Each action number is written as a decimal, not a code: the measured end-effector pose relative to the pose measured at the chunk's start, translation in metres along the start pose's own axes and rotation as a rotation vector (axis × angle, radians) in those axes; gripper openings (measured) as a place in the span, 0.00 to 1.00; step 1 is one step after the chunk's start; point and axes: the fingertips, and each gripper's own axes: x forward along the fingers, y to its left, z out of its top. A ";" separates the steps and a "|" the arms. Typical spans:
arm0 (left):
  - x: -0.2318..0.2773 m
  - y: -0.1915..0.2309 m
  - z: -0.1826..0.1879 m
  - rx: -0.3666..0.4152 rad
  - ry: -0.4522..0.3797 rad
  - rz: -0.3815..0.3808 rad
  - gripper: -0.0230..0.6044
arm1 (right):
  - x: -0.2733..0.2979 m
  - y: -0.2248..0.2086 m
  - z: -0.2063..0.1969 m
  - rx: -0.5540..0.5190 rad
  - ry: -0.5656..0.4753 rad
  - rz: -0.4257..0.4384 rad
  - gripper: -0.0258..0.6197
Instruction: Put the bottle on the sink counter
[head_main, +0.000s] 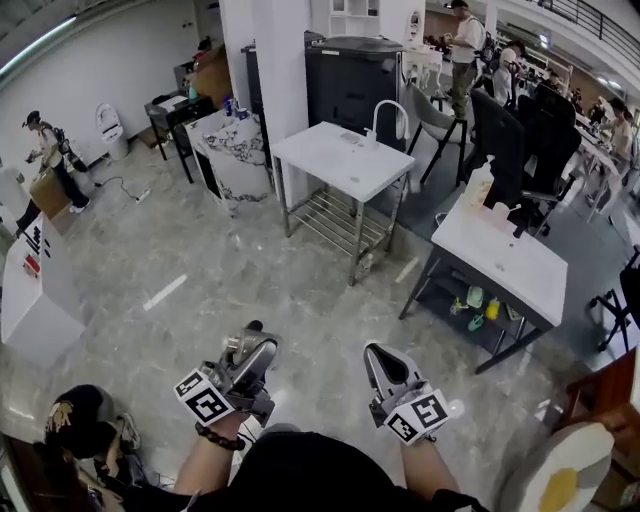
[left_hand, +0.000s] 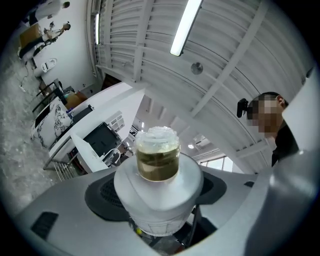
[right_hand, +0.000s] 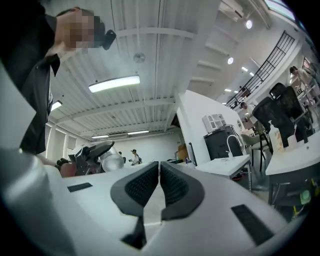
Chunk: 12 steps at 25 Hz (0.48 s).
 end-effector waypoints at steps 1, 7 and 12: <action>-0.001 -0.002 -0.002 0.004 0.003 0.004 0.60 | -0.001 -0.001 -0.003 0.008 -0.006 0.004 0.09; 0.007 0.009 0.000 0.027 0.006 0.049 0.60 | 0.013 -0.027 -0.009 0.078 0.003 -0.011 0.09; 0.022 0.044 0.010 0.013 -0.012 0.067 0.60 | 0.047 -0.045 -0.016 0.088 0.041 -0.007 0.09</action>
